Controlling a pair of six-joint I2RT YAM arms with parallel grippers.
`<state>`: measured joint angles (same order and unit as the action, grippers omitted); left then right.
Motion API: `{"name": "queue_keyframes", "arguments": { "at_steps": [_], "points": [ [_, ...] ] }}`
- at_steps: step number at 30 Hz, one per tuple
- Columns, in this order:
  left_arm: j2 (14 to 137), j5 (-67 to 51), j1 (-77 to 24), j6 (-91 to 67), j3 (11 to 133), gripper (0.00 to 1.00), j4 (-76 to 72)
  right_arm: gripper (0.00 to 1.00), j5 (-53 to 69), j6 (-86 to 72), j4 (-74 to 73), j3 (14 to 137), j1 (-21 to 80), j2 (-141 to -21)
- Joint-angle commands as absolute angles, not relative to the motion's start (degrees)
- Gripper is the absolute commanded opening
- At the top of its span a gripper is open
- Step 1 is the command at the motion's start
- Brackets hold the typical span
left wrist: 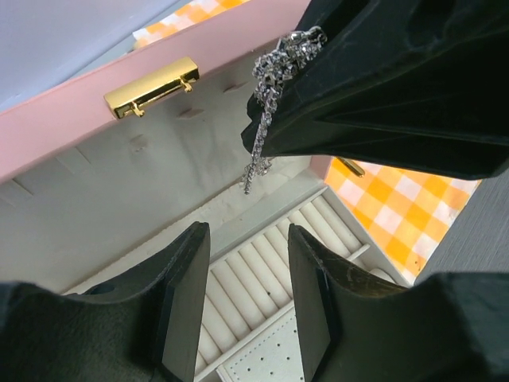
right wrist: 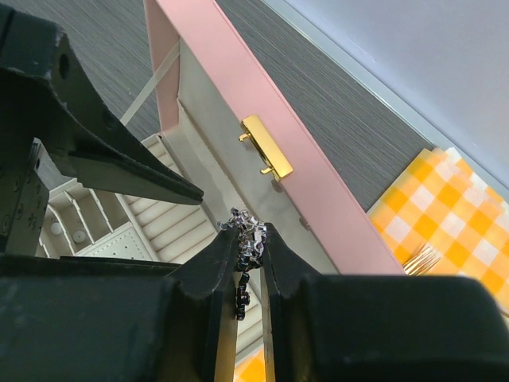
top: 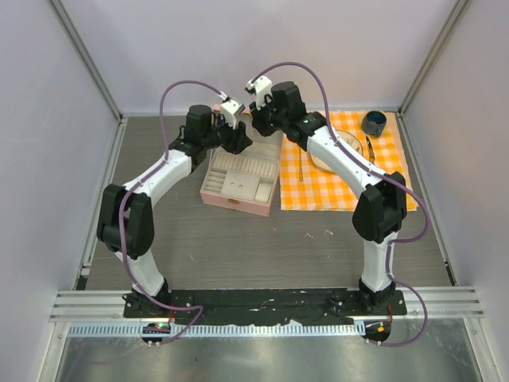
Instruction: Organize the mixed jewelry
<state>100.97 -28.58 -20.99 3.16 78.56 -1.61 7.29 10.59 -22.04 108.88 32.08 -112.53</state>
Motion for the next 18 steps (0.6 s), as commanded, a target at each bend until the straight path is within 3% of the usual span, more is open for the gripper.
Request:
{"name": "queue_keyframes", "arguments": {
  "at_steps": [1, 18],
  "points": [
    [101.42, -29.88, -21.27, 1.76, 81.91, 0.47, -5.71, 0.01, 8.26, 9.67, -20.65, 110.13, 31.91, -109.42],
    [103.09, -31.47, -21.27, 0.35, 84.28, 0.41, -6.15, 0.01, 8.17, 9.76, -20.74, 109.34, 32.08, -109.34]
  ]
}}
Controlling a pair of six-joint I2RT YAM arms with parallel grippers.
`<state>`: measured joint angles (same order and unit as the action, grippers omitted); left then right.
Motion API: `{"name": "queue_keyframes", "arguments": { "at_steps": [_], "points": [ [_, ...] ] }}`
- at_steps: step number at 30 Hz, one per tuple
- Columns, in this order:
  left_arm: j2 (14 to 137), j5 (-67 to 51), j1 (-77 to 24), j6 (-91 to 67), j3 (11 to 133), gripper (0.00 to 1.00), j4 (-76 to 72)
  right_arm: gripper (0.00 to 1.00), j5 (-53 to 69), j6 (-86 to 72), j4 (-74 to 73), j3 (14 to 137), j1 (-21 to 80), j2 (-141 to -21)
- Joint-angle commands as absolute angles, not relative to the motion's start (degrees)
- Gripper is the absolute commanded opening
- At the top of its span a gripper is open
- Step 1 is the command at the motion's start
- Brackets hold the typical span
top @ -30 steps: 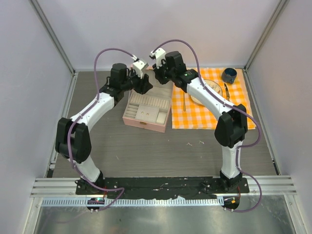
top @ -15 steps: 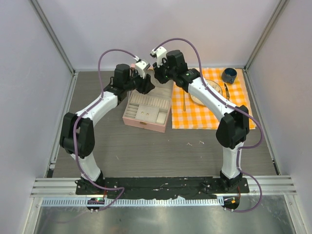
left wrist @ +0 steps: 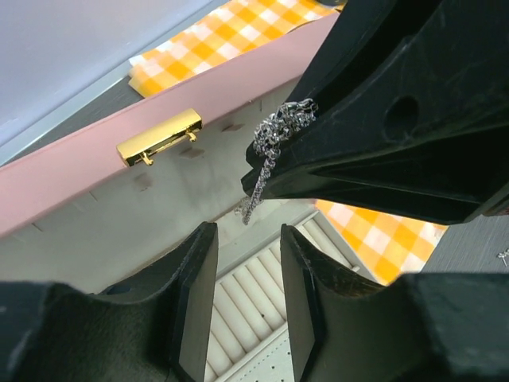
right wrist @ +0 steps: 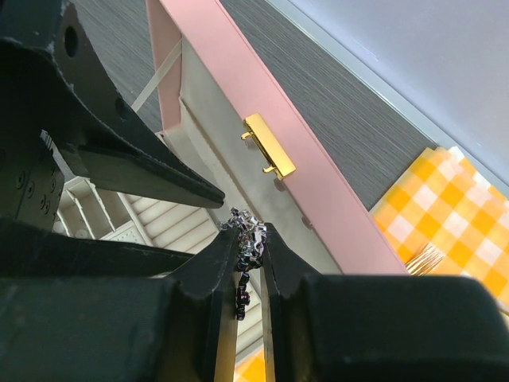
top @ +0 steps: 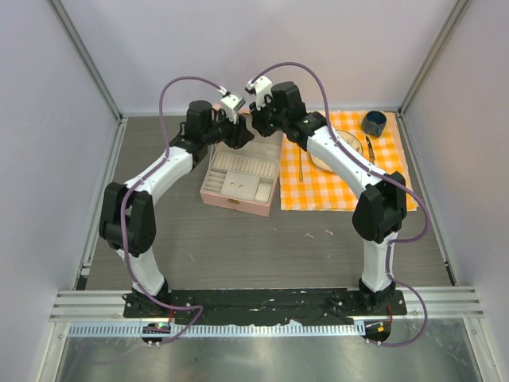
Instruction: Organize the mixed jewelry
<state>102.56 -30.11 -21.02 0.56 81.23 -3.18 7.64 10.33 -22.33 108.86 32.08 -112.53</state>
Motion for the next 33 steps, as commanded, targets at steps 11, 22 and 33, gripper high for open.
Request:
{"name": "queue_keyframes", "arguments": {
  "at_steps": [11, 22, 33],
  "points": [
    [104.5, -32.34, -21.36, -1.23, 86.22, 0.32, -5.54, 0.01, 8.26, 9.67, -20.74, 109.34, 32.08, -109.25],
    [105.73, -32.52, -21.36, -1.67, 87.71, 0.23, -5.19, 0.01, 8.0, 9.75, -20.74, 108.37, 32.08, -108.72],
    [106.26, -31.99, -21.36, -1.76, 87.54, 0.0, -5.36, 0.01, 7.73, 9.93, -20.65, 107.84, 32.08, -108.19]
  ]
}}
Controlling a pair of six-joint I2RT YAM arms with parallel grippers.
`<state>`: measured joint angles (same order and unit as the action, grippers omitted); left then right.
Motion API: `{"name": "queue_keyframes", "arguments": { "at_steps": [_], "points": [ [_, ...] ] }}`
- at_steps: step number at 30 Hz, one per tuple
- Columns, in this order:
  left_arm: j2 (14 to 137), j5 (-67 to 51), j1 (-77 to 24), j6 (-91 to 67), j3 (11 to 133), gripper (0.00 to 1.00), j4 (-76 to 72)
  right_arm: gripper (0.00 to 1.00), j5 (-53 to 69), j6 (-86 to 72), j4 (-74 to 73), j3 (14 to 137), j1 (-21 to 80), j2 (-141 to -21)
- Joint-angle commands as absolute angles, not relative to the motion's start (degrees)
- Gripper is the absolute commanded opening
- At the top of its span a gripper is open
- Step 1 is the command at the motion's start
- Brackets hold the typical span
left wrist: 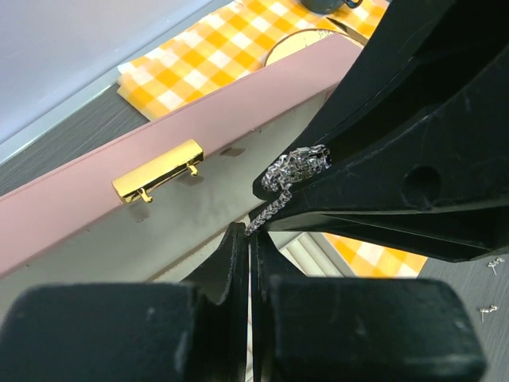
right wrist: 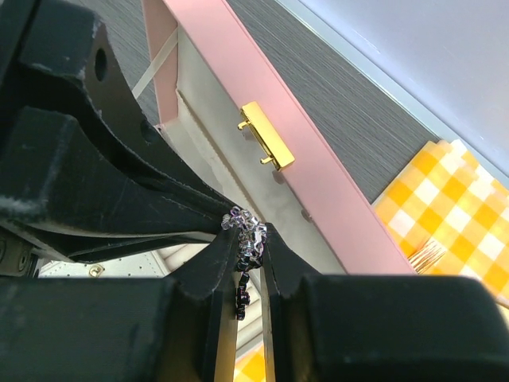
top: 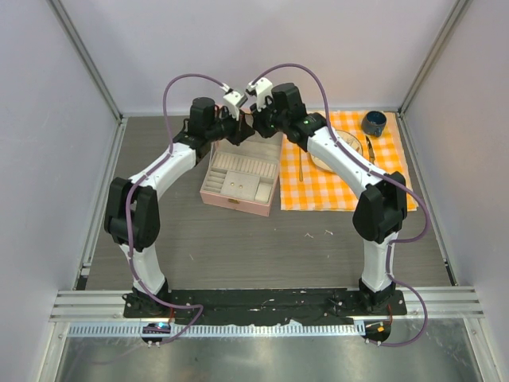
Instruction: Organize the mixed jewelry
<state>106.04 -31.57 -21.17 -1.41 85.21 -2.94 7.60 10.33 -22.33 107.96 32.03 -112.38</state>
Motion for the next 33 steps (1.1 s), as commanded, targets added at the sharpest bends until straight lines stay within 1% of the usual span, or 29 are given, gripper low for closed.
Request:
{"name": "queue_keyframes", "arguments": {
  "at_steps": [1, 13, 33],
  "points": [
    [106.26, -31.73, -21.36, -1.76, 87.45, 0.0, -5.36, 0.01, 7.56, 10.02, -20.65, 107.75, 32.08, -108.19],
    [104.94, -27.07, -20.74, -0.26, 85.61, 0.0, -5.45, 0.01, 4.84, 11.69, -20.48, 106.79, 32.08, -107.58],
    [105.12, -21.27, -19.25, -0.26, 86.13, 0.0, -6.33, 0.01, 2.55, 13.18, -20.39, 107.14, 31.99, -110.65]
  ]
}}
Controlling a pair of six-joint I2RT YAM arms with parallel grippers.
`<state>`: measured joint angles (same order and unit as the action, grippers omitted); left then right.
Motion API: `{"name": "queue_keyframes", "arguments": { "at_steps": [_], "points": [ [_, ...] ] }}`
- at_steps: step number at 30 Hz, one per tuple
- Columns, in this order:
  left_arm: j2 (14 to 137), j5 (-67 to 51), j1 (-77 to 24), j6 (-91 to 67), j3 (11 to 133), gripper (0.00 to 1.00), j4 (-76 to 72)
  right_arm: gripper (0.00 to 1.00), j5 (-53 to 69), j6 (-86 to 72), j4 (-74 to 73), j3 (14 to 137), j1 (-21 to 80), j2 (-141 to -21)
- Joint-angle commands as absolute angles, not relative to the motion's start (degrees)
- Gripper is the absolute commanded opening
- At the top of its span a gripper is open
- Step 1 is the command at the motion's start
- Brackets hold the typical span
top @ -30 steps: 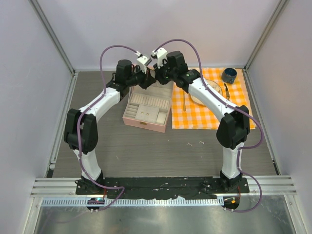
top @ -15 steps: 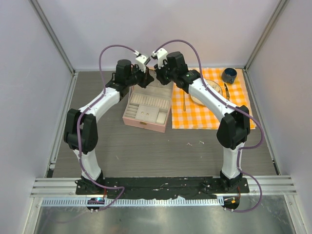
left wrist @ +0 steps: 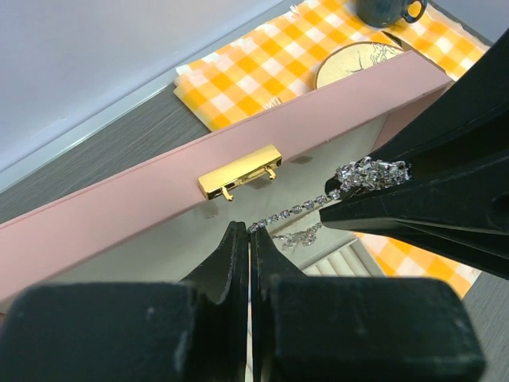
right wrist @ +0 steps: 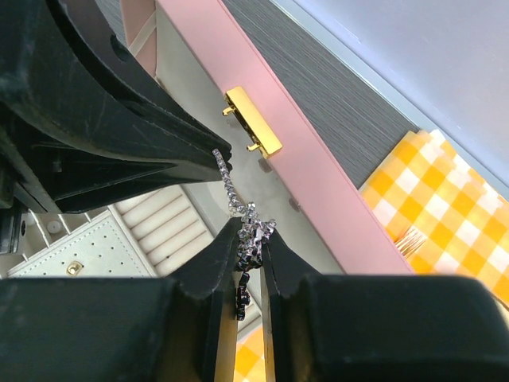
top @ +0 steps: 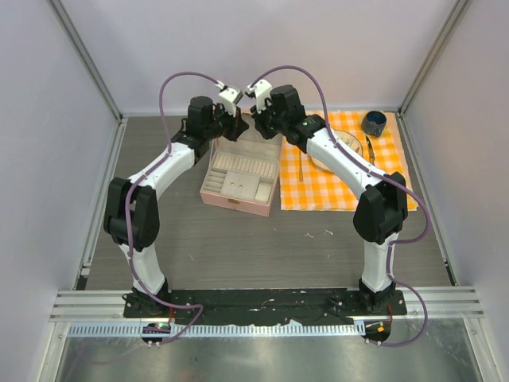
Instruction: Organize the mixed jewelry
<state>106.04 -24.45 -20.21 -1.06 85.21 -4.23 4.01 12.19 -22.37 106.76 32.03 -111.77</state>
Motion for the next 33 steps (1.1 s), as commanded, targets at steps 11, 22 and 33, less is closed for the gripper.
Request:
{"name": "queue_keyframes", "arguments": {
  "at_steps": [11, 22, 33],
  "points": [
    [104.59, -21.0, -18.46, 1.14, 85.61, 0.0, -6.15, 0.02, 2.81, 13.27, -20.48, 108.37, 31.99, -114.34],
    [104.33, -23.2, -18.46, 0.26, 85.78, 0.0, -5.19, 0.03, 4.22, 12.57, -20.39, 109.95, 31.9, -115.05],
    [105.12, -22.59, -18.46, 0.35, 87.27, 0.0, -4.4, 0.01, 4.22, 12.83, -21.27, 112.67, 31.64, -116.01]
  ]
}}
